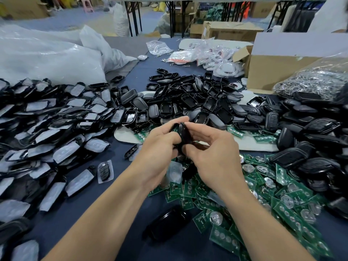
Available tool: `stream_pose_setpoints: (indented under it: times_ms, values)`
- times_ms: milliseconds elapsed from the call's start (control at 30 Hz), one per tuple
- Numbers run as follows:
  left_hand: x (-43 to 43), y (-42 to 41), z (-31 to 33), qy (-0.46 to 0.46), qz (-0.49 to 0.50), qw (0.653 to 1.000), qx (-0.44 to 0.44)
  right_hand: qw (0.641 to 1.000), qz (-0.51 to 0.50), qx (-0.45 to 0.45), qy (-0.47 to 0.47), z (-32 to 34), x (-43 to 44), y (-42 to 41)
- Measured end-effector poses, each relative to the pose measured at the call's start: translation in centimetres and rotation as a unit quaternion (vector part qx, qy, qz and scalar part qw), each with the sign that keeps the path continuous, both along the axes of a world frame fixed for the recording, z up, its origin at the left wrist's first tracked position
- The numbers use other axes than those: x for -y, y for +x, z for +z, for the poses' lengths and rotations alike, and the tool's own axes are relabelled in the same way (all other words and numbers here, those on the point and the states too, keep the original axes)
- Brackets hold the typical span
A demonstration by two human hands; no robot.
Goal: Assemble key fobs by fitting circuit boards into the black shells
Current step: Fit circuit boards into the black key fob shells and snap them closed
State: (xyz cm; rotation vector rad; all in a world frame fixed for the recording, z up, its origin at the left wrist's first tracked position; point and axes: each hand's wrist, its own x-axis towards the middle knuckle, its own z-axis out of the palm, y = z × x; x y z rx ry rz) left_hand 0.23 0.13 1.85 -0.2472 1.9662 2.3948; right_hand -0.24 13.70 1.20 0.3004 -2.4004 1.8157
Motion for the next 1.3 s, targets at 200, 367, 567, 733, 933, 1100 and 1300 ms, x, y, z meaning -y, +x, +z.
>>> stream_pose_setpoints:
  times_ms: [200,367,567,733,933,1100,1300]
  values:
    - [0.8,-0.1,0.2,0.094,-0.072,0.993,-0.002,1.000,-0.013,-0.001,0.010,-0.1,0.0,-0.1]
    - [2.1,-0.1,0.2,-0.028,-0.140,0.989,-0.045,1.000,-0.007,-0.017,0.019,-0.2,-0.4,-0.3]
    - [2.6,-0.1,0.1,-0.145,-0.067,0.984,-0.079,0.998,0.024,-0.017,0.047,-0.4,-1.0,-0.6]
    - [2.4,-0.1,-0.2,-0.232,-0.032,0.968,-0.092,0.996,0.017,-0.039,0.080,-0.7,-1.4,-0.5]
    - [2.4,-0.2,0.0,-0.138,-0.056,0.987,-0.068,0.994,0.012,-0.058,0.092,-0.8,-1.7,-0.9]
    - [2.7,0.0,0.6,-0.095,-0.060,0.991,-0.071,0.995,0.037,-0.060,0.076,-0.4,-2.1,-1.0]
    - [3.2,0.0,0.5,-0.100,-0.064,0.991,-0.055,0.994,0.051,-0.034,0.087,-0.4,-2.2,-1.2]
